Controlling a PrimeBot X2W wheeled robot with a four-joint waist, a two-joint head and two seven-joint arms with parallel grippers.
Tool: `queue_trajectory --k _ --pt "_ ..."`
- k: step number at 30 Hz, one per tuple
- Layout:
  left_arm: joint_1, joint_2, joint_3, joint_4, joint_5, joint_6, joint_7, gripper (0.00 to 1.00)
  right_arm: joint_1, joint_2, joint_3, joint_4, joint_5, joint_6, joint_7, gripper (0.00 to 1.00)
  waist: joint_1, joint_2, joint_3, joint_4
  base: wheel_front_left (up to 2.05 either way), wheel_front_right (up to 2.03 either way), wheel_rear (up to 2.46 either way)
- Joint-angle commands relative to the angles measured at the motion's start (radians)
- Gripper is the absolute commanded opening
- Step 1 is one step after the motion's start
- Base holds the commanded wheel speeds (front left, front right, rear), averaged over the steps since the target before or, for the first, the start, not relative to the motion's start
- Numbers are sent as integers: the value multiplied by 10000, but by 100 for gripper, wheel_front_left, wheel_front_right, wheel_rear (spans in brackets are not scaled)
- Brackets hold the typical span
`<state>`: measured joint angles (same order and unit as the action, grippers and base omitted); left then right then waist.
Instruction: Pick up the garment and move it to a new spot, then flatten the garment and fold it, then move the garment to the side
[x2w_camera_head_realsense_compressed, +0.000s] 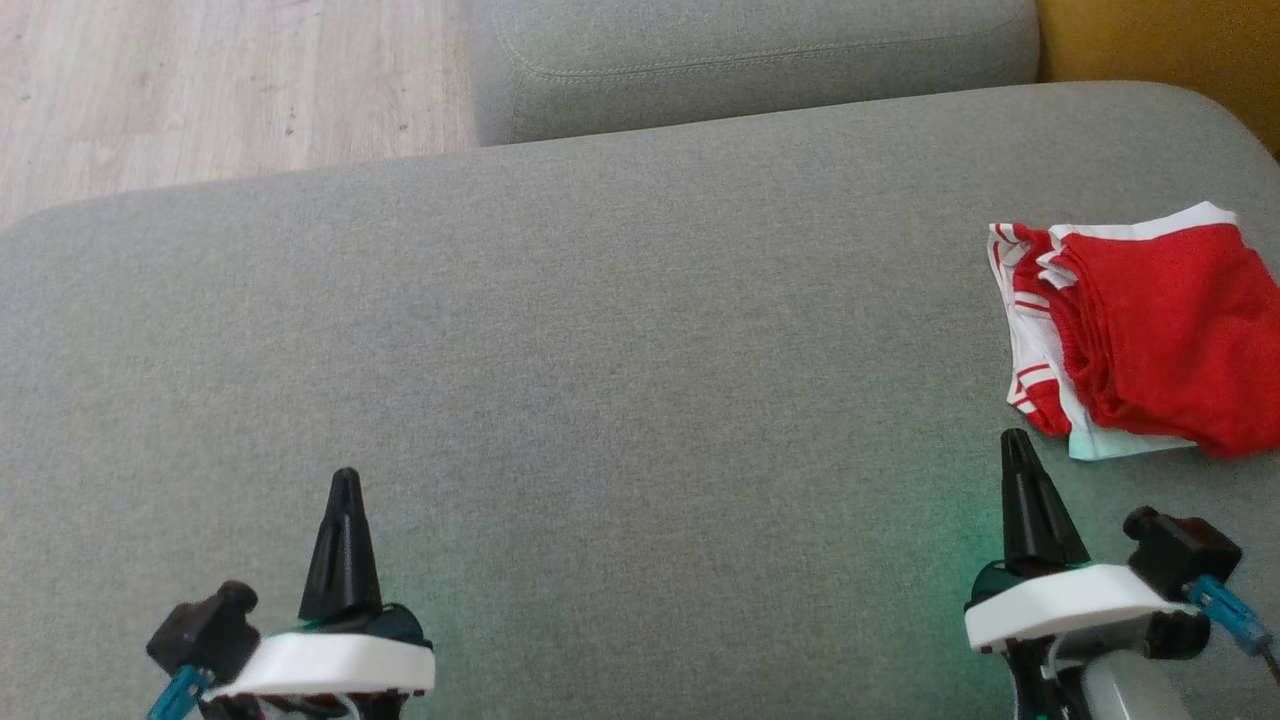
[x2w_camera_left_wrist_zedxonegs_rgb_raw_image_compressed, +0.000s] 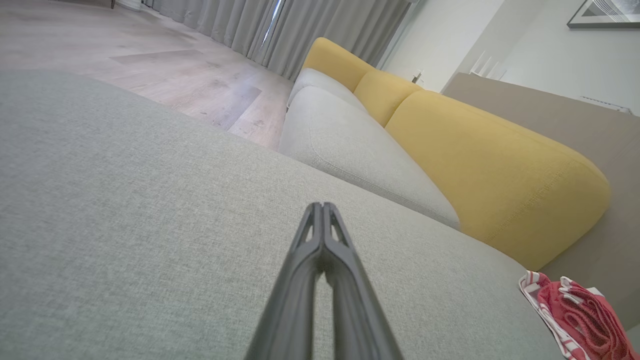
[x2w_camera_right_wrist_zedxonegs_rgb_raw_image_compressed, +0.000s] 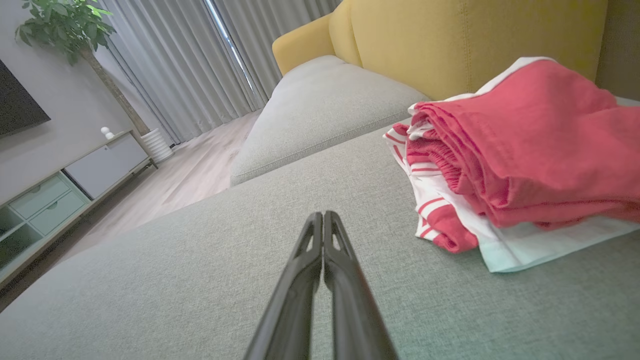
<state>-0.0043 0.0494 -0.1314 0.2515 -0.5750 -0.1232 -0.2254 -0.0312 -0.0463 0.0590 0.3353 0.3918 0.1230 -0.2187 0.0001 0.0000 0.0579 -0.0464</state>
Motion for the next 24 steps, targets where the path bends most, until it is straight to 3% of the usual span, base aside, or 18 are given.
queue_trajectory --k 1,24 --pt "-432 56 133 -302 -221 -8 62 0 -402 -94 -33 -366 290 9 29 0 0 0 -6 5 0 0 0" --pt "-549 122 490 -255 -2319 -23 639 0 -465 -192 -220 -482 2777 22 562 0 0 0 -114 96 0 0 0"
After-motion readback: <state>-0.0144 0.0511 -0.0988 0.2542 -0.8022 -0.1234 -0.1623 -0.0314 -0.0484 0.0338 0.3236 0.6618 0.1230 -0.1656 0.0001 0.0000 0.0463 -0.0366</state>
